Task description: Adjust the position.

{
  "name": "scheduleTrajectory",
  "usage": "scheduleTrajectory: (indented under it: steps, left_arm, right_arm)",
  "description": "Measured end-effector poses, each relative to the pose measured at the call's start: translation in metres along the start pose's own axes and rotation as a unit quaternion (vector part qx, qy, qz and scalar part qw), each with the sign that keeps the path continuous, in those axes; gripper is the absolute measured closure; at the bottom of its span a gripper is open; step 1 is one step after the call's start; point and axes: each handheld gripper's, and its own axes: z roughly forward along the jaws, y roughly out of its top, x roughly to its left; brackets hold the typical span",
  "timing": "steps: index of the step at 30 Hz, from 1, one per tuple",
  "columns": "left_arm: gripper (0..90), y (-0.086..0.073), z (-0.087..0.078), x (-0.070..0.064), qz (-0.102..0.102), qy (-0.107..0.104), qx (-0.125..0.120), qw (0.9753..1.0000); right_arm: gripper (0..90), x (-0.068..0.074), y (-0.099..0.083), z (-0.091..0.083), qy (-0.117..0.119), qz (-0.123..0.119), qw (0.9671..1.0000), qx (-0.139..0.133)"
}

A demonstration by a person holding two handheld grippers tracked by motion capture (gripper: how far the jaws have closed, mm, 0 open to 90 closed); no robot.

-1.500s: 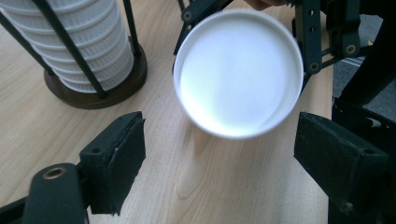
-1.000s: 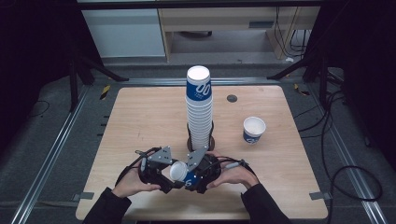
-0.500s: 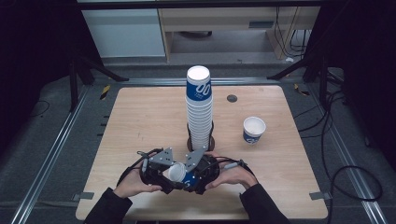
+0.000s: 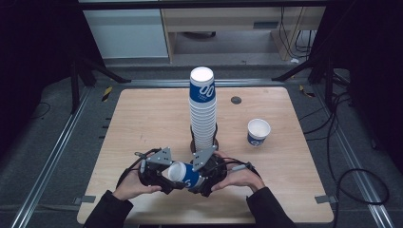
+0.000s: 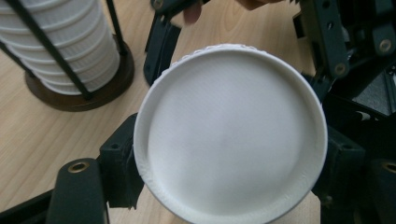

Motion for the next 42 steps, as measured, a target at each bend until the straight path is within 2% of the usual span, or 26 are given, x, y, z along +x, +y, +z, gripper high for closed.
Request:
scheduleTrajectory:
  steps: [4, 8, 10, 15, 18, 21, 28, 32, 34, 37, 42]
  left_arm:
    - [25.2, -0.003, -0.006, 0.006, -0.009, 0.010, -0.011, 0.9998]
    - [25.2, -0.006, -0.008, 0.010, -0.017, 0.018, -0.026, 0.9993]
    - [25.2, -0.006, -0.010, 0.011, -0.020, 0.022, -0.038, 0.9989]
    - [25.1, -0.005, -0.014, 0.012, -0.026, 0.019, -0.078, 0.9965]
    - [25.1, -0.006, -0.016, 0.013, -0.032, 0.015, -0.107, 0.9936]
    - [25.1, -0.006, -0.018, 0.014, -0.034, 0.015, -0.124, 0.9916]
    - [25.1, -0.006, -0.016, 0.017, -0.048, 0.009, -0.143, 0.9885]
    - [25.1, -0.004, -0.012, 0.016, -0.048, 0.005, -0.147, 0.9880]
    - [25.1, -0.003, -0.011, 0.016, -0.046, 0.007, -0.151, 0.9875]
    - [25.1, -0.002, -0.011, 0.014, -0.047, -0.002, -0.157, 0.9864]
    - [25.2, 0.001, -0.008, 0.010, -0.041, -0.011, -0.158, 0.9866]
  right_arm:
    - [6.8, -0.003, -0.006, -0.016, -0.025, 0.020, 0.9994, -0.013]
    - [6.8, -0.004, -0.017, -0.033, -0.048, 0.046, 0.9970, -0.040]
    - [6.8, -0.004, -0.024, -0.042, -0.063, 0.063, 0.9946, -0.054]
    - [6.9, -0.005, -0.038, -0.058, -0.083, 0.093, 0.9883, -0.088]
    - [7.0, -0.004, -0.043, -0.065, -0.087, 0.107, 0.9846, -0.108]
    - [7.1, -0.003, -0.048, -0.070, -0.089, 0.113, 0.9823, -0.120]
    - [7.6, -0.006, -0.050, -0.071, -0.080, 0.125, 0.9781, -0.146]
    - [7.7, -0.008, -0.048, -0.068, -0.074, 0.130, 0.9753, -0.163]
    - [7.5, -0.008, -0.047, -0.066, -0.066, 0.132, 0.9749, -0.166]
    - [7.2, -0.008, -0.046, -0.062, -0.058, 0.132, 0.9758, -0.164]
    - [7.1, -0.009, -0.044, -0.057, -0.043, 0.132, 0.9756, -0.170]
